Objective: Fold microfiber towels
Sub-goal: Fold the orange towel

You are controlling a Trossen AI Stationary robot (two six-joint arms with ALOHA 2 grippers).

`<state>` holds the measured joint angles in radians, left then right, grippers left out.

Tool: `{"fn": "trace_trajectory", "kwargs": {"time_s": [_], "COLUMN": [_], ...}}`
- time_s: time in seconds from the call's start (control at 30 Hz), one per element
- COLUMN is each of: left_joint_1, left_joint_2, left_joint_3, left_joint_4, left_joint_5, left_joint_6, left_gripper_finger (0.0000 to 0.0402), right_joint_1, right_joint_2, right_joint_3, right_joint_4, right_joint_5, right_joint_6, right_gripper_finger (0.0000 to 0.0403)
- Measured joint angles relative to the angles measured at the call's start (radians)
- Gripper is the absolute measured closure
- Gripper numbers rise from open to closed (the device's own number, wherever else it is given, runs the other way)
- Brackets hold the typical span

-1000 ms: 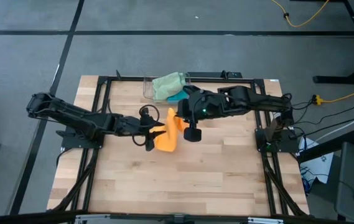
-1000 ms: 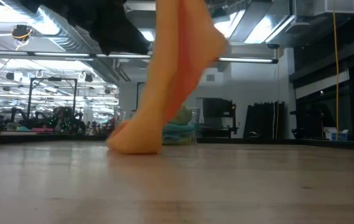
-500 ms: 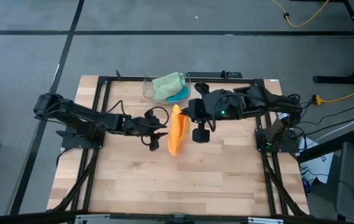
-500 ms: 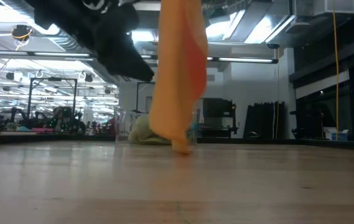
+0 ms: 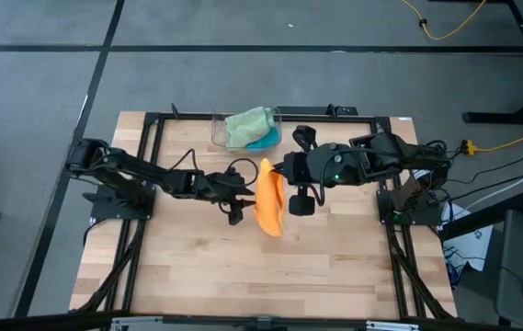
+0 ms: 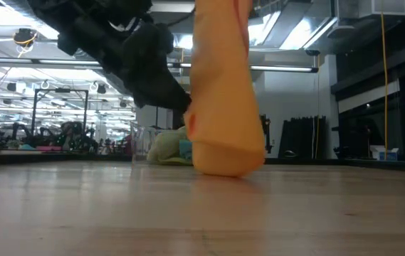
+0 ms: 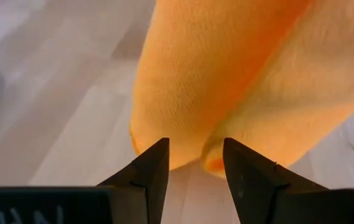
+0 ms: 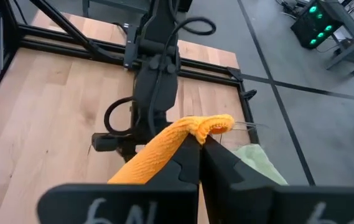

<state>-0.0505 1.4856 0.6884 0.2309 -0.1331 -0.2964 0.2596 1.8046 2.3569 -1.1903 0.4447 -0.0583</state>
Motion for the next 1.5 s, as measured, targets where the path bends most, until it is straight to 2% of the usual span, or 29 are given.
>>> {"fn": "trace_trajectory", "kwargs": {"time_s": [0.4, 1.13, 1.5], "left_joint_1": [0.014, 0.053, 0.053], "left_joint_2": [0.062, 0.125, 0.125], "left_joint_3": [0.0, -0.001, -0.001], "left_joint_4": [0.081, 0.086, 0.092], "left_joint_5": [0.024, 0.025, 0.136], "left_joint_6": [-0.016, -0.019, -0.016], "left_gripper_finger": [0.026, 0.026, 0.026], "right_joint_1": [0.0, 0.0, 0.0], "right_joint_2": [0.0, 0.0, 0.0], "right_joint_3": [0.0, -0.001, -0.001], "right_joint_4": [0.0, -0.015, -0.02], "right_joint_5": [0.0, 0.0, 0.0], "right_joint_6": [-0.002, -0.003, -0.003], "right_gripper_finger": [0.0398, 0.0398, 0.0398]}}
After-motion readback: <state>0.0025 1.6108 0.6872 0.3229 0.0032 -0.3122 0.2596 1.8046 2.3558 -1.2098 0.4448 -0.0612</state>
